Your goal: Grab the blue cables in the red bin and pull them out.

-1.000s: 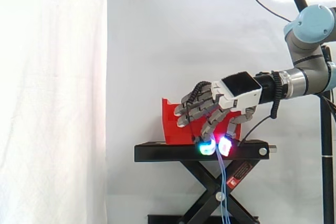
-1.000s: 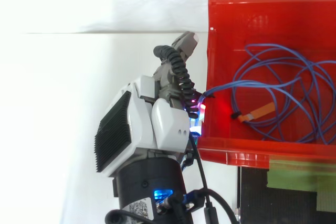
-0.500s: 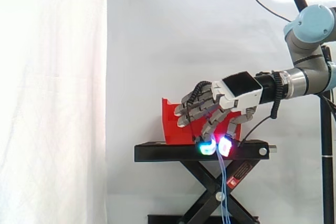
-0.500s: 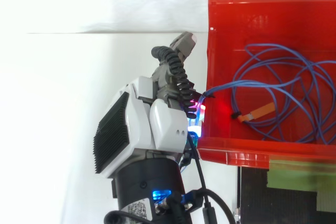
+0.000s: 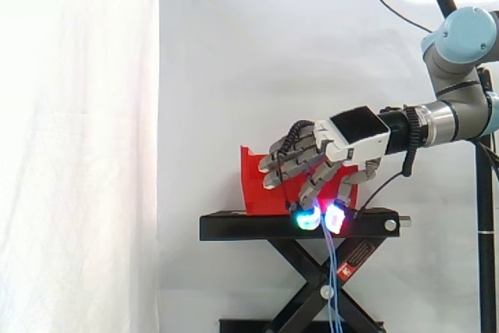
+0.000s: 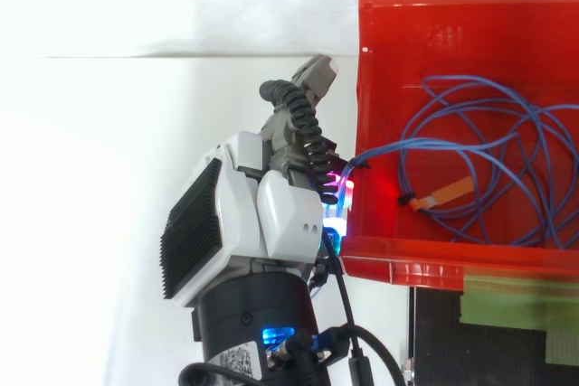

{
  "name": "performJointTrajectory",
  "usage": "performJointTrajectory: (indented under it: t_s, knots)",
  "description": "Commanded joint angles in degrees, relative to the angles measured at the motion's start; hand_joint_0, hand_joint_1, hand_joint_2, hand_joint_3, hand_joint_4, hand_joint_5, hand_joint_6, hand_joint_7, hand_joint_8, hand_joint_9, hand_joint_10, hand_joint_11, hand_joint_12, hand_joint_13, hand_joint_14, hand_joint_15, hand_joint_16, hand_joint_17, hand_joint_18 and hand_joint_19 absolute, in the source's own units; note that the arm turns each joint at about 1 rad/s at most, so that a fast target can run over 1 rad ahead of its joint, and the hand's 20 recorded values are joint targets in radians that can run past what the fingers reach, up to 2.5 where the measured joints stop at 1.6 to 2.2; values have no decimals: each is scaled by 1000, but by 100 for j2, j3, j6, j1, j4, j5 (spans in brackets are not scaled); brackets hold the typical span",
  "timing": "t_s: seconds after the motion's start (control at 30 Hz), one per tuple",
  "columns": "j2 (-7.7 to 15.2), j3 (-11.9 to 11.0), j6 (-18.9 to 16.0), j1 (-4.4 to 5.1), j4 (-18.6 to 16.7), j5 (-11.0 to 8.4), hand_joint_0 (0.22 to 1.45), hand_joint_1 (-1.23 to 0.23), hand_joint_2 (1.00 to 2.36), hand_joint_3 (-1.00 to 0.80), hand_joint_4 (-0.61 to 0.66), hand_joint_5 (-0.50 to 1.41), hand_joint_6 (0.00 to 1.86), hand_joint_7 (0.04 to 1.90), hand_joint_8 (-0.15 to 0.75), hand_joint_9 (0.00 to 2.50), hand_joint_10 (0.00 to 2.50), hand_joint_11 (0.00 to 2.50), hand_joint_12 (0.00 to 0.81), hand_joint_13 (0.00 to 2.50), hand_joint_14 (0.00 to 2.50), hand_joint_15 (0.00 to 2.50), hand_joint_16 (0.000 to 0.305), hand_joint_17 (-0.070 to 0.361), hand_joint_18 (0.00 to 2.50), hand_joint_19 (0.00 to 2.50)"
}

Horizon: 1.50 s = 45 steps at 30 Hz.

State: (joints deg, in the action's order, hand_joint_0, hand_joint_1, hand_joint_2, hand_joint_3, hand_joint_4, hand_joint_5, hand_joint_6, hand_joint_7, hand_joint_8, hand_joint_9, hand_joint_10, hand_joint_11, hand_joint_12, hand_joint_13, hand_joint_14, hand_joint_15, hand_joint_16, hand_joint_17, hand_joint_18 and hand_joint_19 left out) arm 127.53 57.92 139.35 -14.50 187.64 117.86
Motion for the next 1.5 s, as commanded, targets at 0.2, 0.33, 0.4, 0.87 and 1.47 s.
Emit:
performJointTrajectory:
  t_s: [0.2, 0.33, 0.4, 0.87, 1.47]
  knots:
    - [0, 0, 0, 0, 1, 0, 699, -976, 1000, -1000, 61, 1055, 70, 908, 240, 593, 3, 114, 352, 446, 7, 195, 49, 110, 410, 305]
    - [0, 0, 26, 0, 1, 0, 701, -976, 1000, -1000, 62, 1073, 53, 924, 241, 596, 6, 114, 351, 448, 7, 193, 49, 110, 409, 305]
    - [0, 0, 62, 0, 1, 0, 702, -974, 1000, -1000, 59, 1091, 68, 923, 243, 606, 3, 107, 352, 450, 7, 194, 49, 109, 416, 307]
    - [0, 0, 79, 0, 1, 0, 708, -975, 1000, -1000, 65, 1104, 143, 925, 241, 622, 4, 111, 350, 462, 7, 198, 48, 109, 426, 297]
    - [0, -18, 88, 0, 27, -9, 697, -932, 1000, -1000, 74, 1128, 54, 949, 244, 639, 3, 109, 353, 465, 7, 195, 49, 110, 426, 302]
